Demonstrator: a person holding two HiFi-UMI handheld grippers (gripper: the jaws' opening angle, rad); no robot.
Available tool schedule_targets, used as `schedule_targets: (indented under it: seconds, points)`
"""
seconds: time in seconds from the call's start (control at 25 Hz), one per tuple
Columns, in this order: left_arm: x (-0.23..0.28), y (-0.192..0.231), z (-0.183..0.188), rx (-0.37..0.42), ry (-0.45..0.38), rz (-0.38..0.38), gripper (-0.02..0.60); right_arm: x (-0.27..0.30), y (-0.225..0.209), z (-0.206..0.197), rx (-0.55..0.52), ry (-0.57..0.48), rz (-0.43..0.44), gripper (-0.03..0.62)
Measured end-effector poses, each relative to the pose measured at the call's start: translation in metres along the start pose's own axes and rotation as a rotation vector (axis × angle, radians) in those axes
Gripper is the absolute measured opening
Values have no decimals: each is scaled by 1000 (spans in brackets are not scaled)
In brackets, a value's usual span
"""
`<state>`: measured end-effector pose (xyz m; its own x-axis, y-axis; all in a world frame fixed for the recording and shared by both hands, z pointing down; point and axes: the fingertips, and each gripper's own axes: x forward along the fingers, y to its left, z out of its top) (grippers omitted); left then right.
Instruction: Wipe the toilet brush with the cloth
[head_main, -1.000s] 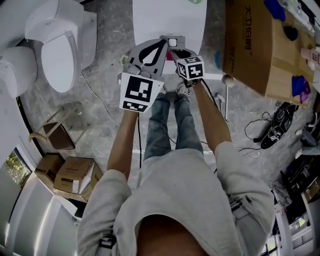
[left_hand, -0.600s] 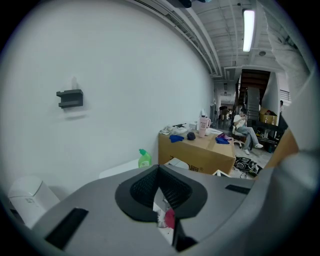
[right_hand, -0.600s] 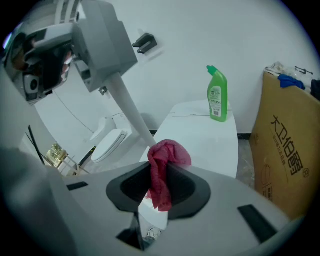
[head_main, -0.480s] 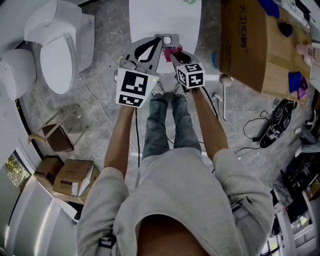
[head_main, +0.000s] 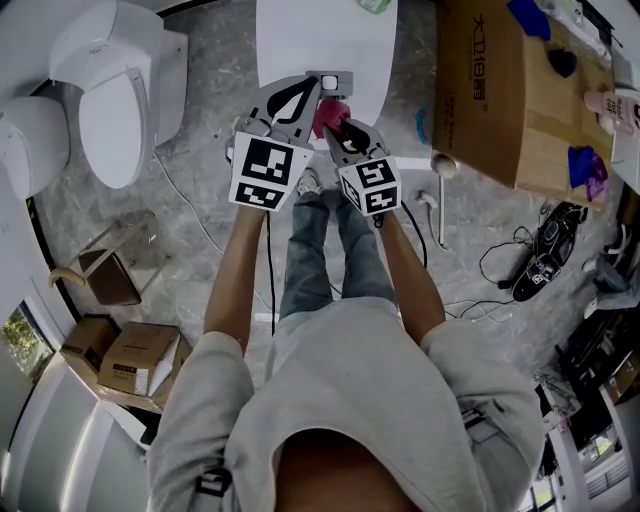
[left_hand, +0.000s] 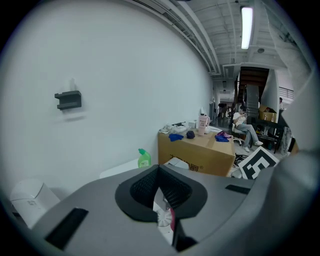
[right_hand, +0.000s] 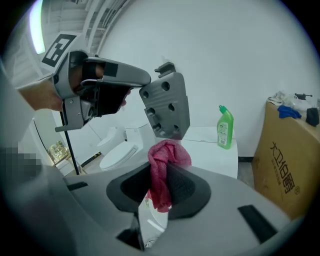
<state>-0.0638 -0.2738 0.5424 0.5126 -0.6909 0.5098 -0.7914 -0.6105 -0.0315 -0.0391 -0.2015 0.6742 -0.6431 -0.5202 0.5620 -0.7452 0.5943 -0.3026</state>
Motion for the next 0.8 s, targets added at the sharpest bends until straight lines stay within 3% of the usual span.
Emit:
schedule_targets:
  seconds: [0.4,0.8]
  points:
    - [1,-1,1,-6,-7,16,18,22,-4,12,-75,19,15,100]
    - [0,2,1,-18,-16,11,18,56,-21,-31,-33,147,30,100]
